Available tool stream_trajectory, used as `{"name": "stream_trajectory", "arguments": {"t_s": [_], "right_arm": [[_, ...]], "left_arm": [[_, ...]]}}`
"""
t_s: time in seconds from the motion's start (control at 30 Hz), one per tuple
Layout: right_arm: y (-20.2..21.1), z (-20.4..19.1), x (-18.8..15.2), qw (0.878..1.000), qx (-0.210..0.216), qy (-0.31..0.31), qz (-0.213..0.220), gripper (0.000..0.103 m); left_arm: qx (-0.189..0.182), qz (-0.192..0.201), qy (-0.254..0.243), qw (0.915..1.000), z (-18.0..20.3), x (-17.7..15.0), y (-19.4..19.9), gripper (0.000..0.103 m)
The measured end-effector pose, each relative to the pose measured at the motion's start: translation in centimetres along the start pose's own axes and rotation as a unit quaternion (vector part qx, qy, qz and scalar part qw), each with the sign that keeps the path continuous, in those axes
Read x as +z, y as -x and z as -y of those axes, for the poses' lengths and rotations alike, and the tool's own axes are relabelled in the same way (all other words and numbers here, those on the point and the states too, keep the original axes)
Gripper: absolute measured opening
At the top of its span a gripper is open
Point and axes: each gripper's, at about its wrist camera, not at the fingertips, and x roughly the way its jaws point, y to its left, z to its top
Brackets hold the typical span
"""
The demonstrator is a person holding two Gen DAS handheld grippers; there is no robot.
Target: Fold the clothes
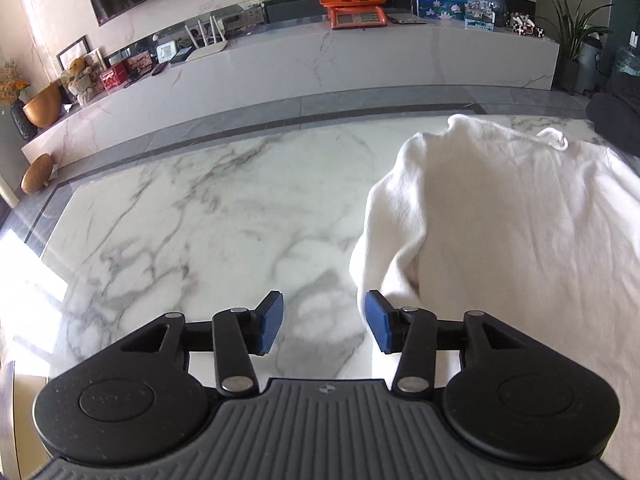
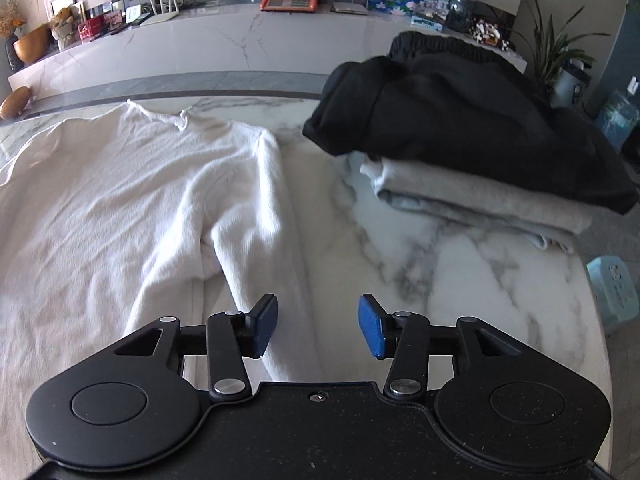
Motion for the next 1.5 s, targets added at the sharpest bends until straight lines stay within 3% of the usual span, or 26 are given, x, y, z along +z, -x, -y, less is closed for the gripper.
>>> {"name": "stream_trajectory", "arguments": {"t_s": [0.33,0.53,0.7,0.8,0.9,1.03,1.3,1.5], "right_arm": [[1.9,0.9,-4.1,0.999,0.011,-0.041,-0.022,0.045],[2.1,1.0,-5.6,0.998,0.025,-0.060,-0.025,0.047],[2.5,1.1,-6.1,0.996,0.031,-0.077,-0.017,0.047],[2.6,1.3,-6.2,0.996,0.036,-0.086,-0.011,0.043],[2.7,1.2,-6.2,0.996,0.036,-0.084,-0.009,0.023],[2.8,1.3,-6.3,0.996,0.038,-0.086,-0.004,0.010],[3.5,1.9,-6.0,0.997,-0.016,-0.069,0.022,0.004],[4.1,3.5,-4.9,0.995,-0.064,-0.062,0.040,0.004]], "left_arm": [[-0.008,-0.045,0.014,0.9989,1.3,-4.6,1.4,0.051],[-0.016,-0.043,0.031,0.9985,1.5,-6.6,1.9,0.053],[-0.017,-0.019,0.049,0.9985,1.5,-7.5,2.2,0.054],[-0.029,-0.009,0.068,0.9972,1.2,-7.9,2.3,0.045],[-0.035,-0.001,0.071,0.9968,1.0,-8.0,2.5,0.027],[-0.032,0.006,0.062,0.9975,1.2,-8.1,2.6,0.012],[0.016,0.021,0.078,0.9966,0.0,-8.0,2.8,0.006],[0.066,0.039,0.061,0.9952,-1.4,-5.6,3.4,0.005]]}}
